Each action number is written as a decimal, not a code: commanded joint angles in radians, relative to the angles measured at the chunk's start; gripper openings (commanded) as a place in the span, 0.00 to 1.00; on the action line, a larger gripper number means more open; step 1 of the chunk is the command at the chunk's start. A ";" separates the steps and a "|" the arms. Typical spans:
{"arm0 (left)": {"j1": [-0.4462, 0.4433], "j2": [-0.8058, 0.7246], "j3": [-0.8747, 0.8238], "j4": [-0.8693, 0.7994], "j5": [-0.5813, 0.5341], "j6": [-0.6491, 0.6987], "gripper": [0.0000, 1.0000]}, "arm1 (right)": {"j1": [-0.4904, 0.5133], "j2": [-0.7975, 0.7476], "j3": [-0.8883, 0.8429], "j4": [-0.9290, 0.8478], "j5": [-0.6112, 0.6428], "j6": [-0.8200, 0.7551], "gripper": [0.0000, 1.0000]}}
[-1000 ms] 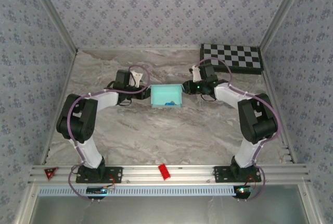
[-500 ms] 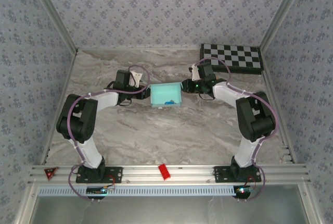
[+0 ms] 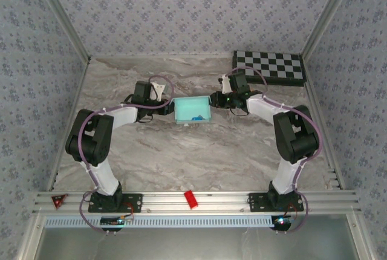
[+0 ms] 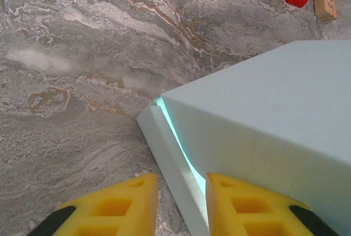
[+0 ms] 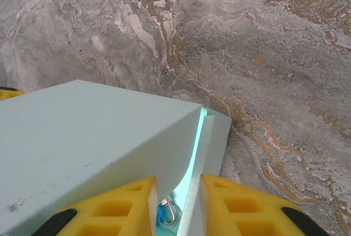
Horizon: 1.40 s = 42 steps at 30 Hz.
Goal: Fold the paper box
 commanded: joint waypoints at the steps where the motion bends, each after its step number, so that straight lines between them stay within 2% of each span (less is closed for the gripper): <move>1: -0.020 -0.027 0.002 0.011 0.018 0.006 0.29 | 0.024 0.023 0.014 0.000 -0.026 0.004 0.28; 23: -0.036 -0.050 -0.022 -0.038 -0.046 0.101 0.29 | 0.039 0.014 -0.066 0.013 0.016 -0.030 0.27; 42: -0.043 -0.132 -0.053 -0.058 -0.212 0.175 0.29 | 0.023 -0.043 -0.070 -0.046 0.098 -0.057 0.27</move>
